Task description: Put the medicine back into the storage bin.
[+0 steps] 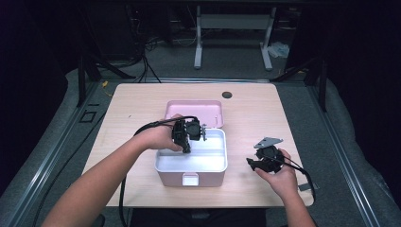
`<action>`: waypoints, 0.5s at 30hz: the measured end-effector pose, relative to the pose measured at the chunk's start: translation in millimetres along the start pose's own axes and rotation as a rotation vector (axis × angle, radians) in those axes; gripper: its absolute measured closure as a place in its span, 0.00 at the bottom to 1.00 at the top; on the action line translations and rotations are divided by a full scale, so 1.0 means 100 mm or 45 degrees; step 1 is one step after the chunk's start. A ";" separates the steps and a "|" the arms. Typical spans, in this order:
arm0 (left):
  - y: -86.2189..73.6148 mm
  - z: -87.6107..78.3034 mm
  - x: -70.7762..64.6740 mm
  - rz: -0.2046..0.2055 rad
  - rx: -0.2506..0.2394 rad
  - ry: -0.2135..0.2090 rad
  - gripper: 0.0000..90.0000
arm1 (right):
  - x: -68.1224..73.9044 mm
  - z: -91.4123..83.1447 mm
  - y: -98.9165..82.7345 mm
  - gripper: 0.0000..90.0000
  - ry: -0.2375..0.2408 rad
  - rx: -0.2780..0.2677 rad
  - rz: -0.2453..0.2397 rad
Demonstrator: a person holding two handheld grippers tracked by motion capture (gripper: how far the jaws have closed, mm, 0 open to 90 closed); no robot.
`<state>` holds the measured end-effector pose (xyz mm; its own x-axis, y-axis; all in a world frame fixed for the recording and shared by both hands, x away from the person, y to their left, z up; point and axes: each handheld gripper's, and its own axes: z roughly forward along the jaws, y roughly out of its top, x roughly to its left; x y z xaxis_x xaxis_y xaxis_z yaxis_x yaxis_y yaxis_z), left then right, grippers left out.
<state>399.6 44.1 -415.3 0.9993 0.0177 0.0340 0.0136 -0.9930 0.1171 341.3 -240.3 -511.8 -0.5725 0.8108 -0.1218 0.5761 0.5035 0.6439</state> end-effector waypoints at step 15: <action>-0.30 -0.25 -0.09 -0.103 -0.128 0.016 1.00 | -0.06 -0.10 0.07 0.48 0.008 -0.058 0.035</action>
<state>389.2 76.9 -394.5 0.9945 0.0993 0.0328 0.0898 -0.9716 0.2187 343.3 -244.4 -499.2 -0.5603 0.8223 -0.0991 0.5644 0.4667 0.6809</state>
